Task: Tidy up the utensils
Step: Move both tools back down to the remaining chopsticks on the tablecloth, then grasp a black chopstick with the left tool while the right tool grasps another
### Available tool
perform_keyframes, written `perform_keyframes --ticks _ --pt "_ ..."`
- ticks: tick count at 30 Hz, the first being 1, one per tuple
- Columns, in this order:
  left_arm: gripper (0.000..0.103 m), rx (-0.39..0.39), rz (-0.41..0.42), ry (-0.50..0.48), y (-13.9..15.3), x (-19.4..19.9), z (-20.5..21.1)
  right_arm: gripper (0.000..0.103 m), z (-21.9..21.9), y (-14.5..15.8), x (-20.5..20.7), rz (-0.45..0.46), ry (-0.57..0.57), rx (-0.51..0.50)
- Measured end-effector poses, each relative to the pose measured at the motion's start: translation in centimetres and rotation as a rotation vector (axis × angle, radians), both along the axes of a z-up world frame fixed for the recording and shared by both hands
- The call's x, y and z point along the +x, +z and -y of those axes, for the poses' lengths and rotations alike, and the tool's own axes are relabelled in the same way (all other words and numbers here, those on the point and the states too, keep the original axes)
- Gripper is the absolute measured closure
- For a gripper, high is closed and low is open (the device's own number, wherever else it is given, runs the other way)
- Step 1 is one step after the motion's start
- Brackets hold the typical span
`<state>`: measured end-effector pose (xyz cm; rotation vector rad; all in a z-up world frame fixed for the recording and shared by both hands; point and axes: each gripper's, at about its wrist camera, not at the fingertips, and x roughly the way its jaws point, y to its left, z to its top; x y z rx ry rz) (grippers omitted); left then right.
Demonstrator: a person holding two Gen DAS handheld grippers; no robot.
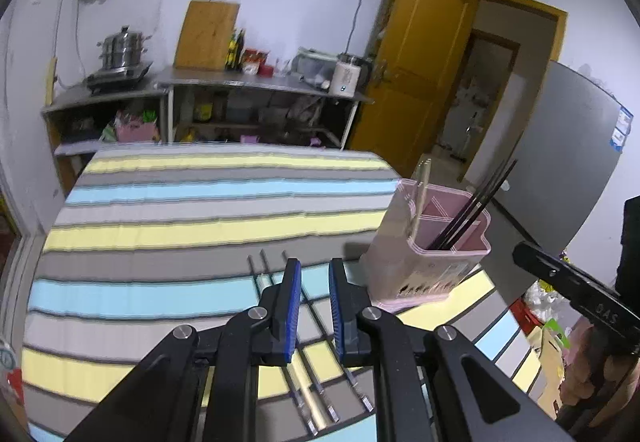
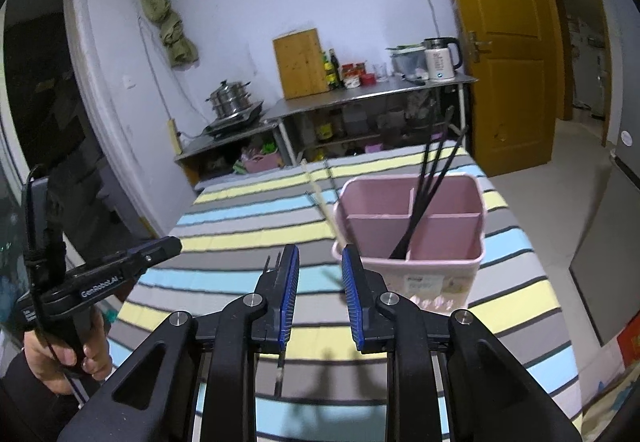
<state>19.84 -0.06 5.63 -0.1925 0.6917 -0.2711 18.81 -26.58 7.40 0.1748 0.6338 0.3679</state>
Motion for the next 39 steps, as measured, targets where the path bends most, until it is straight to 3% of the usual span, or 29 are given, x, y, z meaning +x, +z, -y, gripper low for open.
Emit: perform_keyframes --ticks 19,32,39 --pt "0.090 0.014 -0.224 0.061 -10.9 4.8 -1.4 0.080 -4.6 -7.0 1.2 -0.148 0.106 -0.056" --pt "0.090 0.055 -0.277 0.064 -13.7 7.4 0.1 0.080 -5.0 -8.6 2.3 -0.188 0.118 -0.061" --pt "0.085 0.073 -0.265 0.062 -13.8 7.7 0.6 0.080 -4.9 -8.9 2.4 -0.196 0.119 -0.055"
